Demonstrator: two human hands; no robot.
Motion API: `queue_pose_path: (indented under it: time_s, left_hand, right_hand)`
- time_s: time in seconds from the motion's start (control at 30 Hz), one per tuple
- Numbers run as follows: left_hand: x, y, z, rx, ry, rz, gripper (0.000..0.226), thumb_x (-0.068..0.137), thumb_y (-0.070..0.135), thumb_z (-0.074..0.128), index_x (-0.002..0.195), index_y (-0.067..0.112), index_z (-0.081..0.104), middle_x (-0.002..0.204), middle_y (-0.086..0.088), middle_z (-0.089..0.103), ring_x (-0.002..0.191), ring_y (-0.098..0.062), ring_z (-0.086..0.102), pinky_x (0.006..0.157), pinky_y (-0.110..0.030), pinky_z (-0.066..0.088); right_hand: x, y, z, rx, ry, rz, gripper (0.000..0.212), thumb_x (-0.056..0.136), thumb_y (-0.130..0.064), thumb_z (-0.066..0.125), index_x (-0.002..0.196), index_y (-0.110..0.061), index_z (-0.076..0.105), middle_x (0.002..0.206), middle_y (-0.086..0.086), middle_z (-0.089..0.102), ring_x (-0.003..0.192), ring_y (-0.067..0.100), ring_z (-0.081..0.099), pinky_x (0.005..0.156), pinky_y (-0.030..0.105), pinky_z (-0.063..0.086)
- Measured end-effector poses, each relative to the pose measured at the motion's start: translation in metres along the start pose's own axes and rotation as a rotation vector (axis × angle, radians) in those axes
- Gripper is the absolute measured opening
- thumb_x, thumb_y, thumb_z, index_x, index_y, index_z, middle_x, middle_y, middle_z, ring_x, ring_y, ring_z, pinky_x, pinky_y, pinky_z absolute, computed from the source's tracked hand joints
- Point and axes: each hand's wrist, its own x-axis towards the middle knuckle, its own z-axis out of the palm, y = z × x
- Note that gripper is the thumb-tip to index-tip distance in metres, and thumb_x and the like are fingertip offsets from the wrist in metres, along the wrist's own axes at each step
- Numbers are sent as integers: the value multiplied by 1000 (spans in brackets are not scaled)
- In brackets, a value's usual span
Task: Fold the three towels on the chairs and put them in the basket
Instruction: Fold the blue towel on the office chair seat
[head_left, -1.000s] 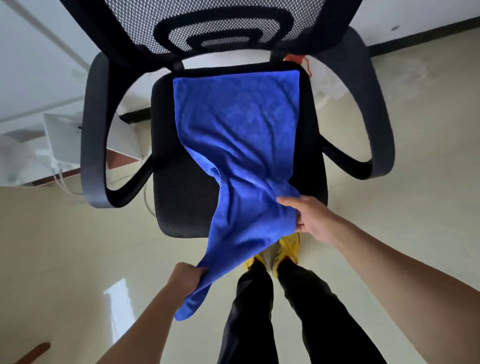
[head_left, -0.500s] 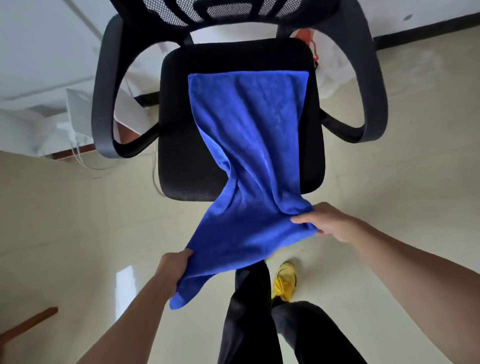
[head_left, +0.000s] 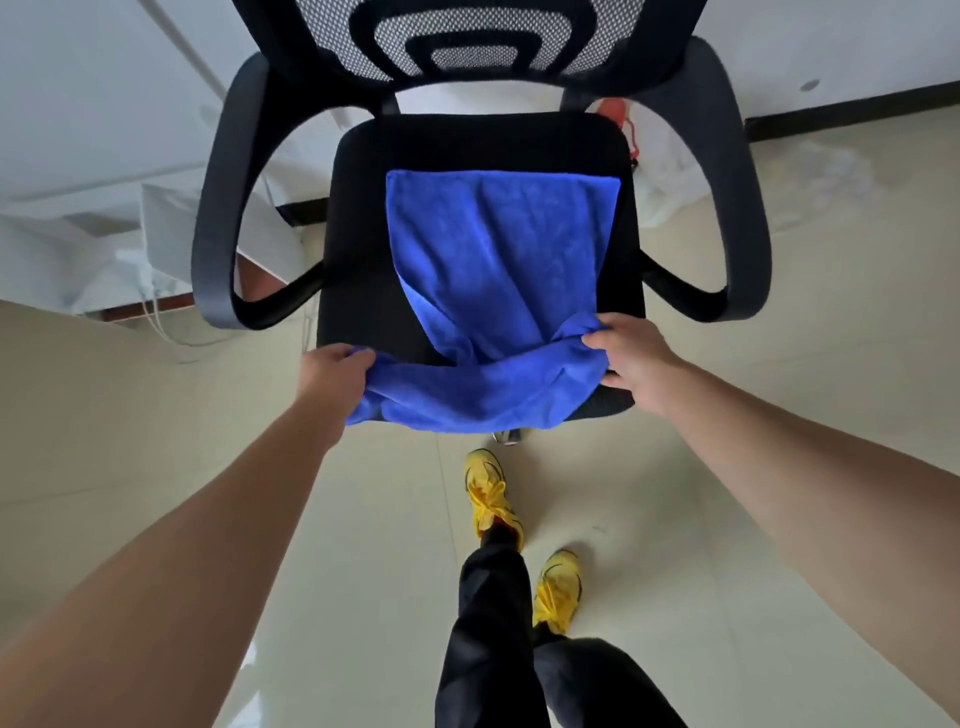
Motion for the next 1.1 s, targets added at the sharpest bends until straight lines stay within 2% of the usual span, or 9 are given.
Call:
queue_pose_path:
  time_s: [0.1,0.23,0.37,0.47,0.57,0.7,0.83,0.97,1.1]
  left_hand:
    - [38,19,8,65,40,24,9,86,16,59,81,14,66,72,-8,61,69,-26,58,63,-26,50]
    - [100,43,19,83,12,-18,13,78,31,67,78,19,63,83,-8,64,77,-24,60,82,-38,53]
    - [160,76,42,-63,-104,-73,19,85,29,67,75,16,57,70,-6,57,58,-21,53,54,-26,48]
    - [198,102,58,-124,-72,-68,19,86,31,67,86,13,60,73,-6,63,59,-20,59,54,-28,48]
    - [231,117,62,-101,-6,-53,10,79,26,67,77,19,60,89,-11,71,62,-21,63,52,-29,47]
    - [247,136,54,-42,156,33,14,67,18,63,57,22,54,87,-20,69,67,-29,62,66,-44,57]
    - [265,152,40,-36,287,71,13,63,25,55,50,25,51,83,-24,65,72,-39,65,68,-55,55]
    - [278,154,40,59,302,98,8,70,17,54,63,19,51,77,-15,60,73,-31,62,64,-40,54]
    - [277,150,48,108,276,141,16,74,26,70,84,19,60,92,-6,64,90,-29,64,77,-36,56]
  right_hand:
    - [29,-14,2,-166,84,-28,9,89,-16,60,84,-21,66,91,3,63,86,20,57,71,30,47]
    - [81,-37,-7,-366,379,-163,29,87,-30,63,90,-1,69,96,17,70,90,30,64,81,37,49]
    - [138,-68,-14,-239,488,-115,46,84,-40,64,102,2,64,81,13,63,73,30,60,81,51,55]
    - [174,-88,-18,-230,499,-130,41,86,-35,65,88,5,64,78,16,56,70,32,55,70,35,50]
    - [200,-103,-23,-241,544,-122,26,90,-28,60,87,-3,68,84,12,61,79,24,58,72,29,45]
    - [217,-123,-25,-334,687,-204,29,98,-33,47,106,-9,63,90,1,58,79,19,53,68,27,39]
    - [231,-142,-19,-451,690,-287,31,100,-35,44,111,-11,60,95,-1,55,83,18,49,70,27,35]
    - [246,-144,-9,-580,644,-247,31,99,-36,44,113,-12,59,101,7,62,92,25,56,71,27,33]
    - [245,-144,-5,-552,591,-211,32,96,-42,50,115,-17,57,100,-1,59,90,23,55,72,25,34]
